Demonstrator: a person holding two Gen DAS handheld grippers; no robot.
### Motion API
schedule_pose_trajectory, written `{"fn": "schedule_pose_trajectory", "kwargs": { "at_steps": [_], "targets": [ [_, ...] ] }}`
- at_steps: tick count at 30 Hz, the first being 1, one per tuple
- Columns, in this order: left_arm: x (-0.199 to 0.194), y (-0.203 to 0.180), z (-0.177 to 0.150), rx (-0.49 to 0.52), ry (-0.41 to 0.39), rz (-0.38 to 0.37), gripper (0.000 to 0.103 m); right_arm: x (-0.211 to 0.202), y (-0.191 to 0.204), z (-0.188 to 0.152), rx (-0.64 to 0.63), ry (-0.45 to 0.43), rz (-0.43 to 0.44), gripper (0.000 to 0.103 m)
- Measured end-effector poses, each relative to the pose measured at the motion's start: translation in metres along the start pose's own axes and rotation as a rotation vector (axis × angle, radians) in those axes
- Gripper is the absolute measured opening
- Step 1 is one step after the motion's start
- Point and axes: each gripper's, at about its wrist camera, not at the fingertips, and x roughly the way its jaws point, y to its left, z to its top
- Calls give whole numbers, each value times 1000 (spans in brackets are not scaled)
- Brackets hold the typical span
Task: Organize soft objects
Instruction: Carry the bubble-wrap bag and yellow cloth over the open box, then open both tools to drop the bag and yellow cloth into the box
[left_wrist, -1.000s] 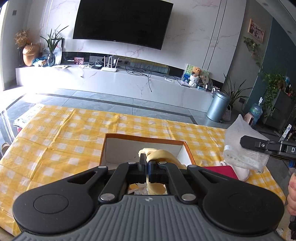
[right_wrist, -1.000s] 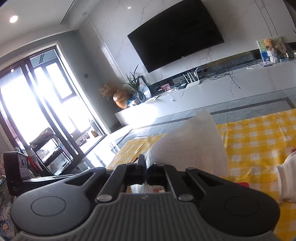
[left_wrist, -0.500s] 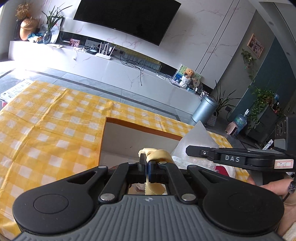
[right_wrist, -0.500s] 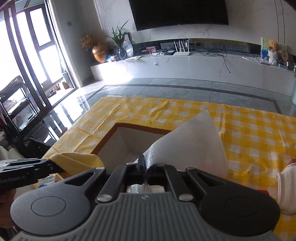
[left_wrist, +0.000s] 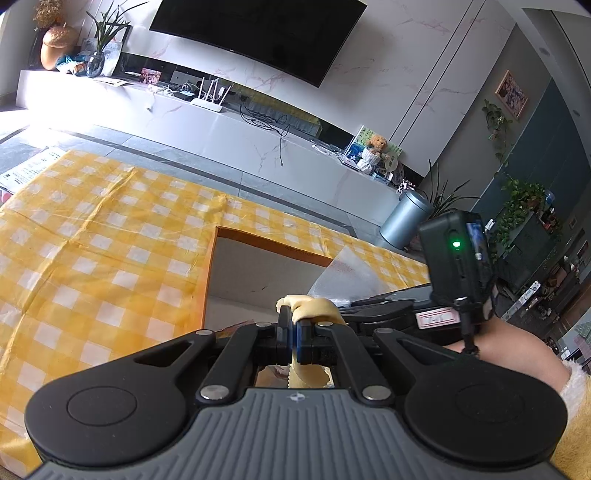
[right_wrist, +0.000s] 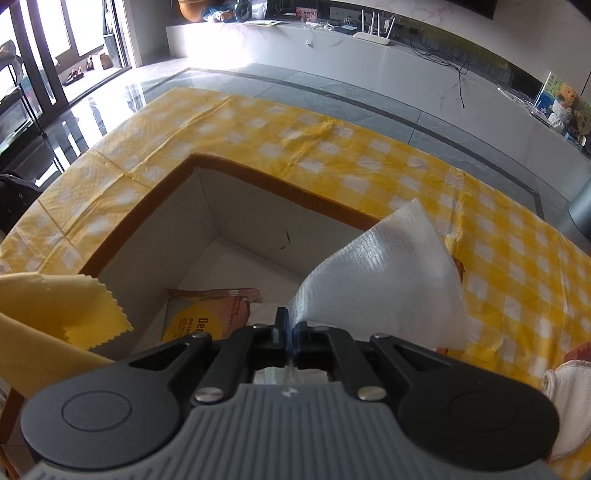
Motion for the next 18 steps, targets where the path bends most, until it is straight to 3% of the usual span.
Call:
{"fn": "schedule_pose_trajectory", "kwargs": {
  "at_steps": [6,11,15,18],
  "targets": [
    [2,0,-1,0,12,-13,2,34,-3,2,-18,87,-49,0],
    [6,0,-2,-2,31,-17,2,42,-12,-1,12,90,-53,1],
    [8,0,-3,-3,38,-12,2,32,-14,-4,26,51,-53,10],
    [10,-2,-4,-1,41,-3,2,16,-12,-5,3,10,-54,24]
  ]
}}
